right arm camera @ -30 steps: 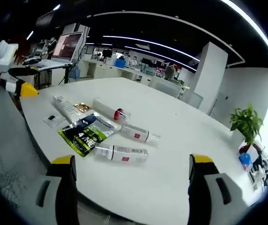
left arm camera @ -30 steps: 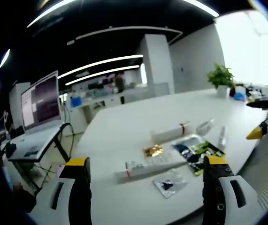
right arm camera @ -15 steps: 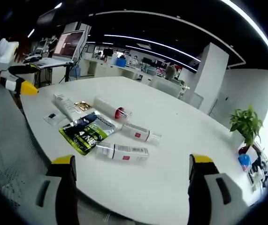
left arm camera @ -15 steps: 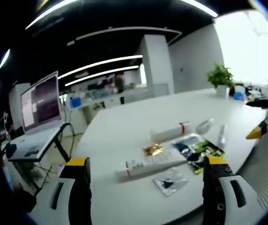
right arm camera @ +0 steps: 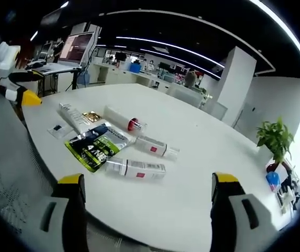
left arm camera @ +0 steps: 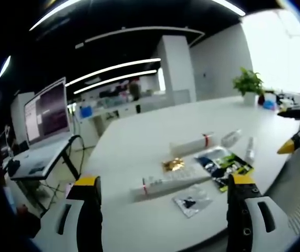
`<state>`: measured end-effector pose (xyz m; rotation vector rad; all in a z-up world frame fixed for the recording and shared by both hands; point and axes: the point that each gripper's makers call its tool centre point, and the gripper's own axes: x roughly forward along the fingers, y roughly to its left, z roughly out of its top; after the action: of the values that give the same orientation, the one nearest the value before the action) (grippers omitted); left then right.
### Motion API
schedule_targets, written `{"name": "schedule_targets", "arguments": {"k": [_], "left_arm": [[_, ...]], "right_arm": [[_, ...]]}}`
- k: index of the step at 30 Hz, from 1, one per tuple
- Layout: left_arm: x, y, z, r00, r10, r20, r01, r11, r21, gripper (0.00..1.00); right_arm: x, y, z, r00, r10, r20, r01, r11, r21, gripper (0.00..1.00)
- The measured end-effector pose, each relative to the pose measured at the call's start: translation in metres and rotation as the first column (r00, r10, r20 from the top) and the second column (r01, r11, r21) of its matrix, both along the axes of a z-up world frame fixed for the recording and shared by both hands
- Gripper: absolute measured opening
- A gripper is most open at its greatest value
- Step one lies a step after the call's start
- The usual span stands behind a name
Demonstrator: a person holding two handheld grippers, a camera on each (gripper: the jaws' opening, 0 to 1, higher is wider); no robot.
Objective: Arrange the skincare products in the storage area until every visible bottle or jar stands upright without overlapping.
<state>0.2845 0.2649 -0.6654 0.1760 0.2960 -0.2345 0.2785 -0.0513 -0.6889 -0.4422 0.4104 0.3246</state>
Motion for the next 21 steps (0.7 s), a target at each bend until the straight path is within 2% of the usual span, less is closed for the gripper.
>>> {"name": "schedule_targets", "arguments": {"k": [8, 18, 21], "left_arm": [[0.0024, -0.0004, 0.0009, 1.0, 0.0, 0.001, 0.0, 1.0, 0.003, 0.97], [0.0038, -0.0009, -0.0017, 1.0, -0.002, -0.011, 0.002, 1.0, 0.008, 0.97], [0.0046, -0.0005, 0.0021, 1.0, 0.009, 0.008, -0.009, 1.0, 0.0, 0.97]], "right_arm": [[0.0007, -0.0025, -0.0019, 1.0, -0.004, -0.014, 0.004, 1.0, 0.003, 1.0], [0.0019, -0.004, -0.0005, 1.0, -0.005, -0.003, 0.005, 1.0, 0.007, 1.0], [0.0012, -0.0052, 0.0002, 1.0, -0.005, -0.002, 0.005, 1.0, 0.008, 1.0]]}}
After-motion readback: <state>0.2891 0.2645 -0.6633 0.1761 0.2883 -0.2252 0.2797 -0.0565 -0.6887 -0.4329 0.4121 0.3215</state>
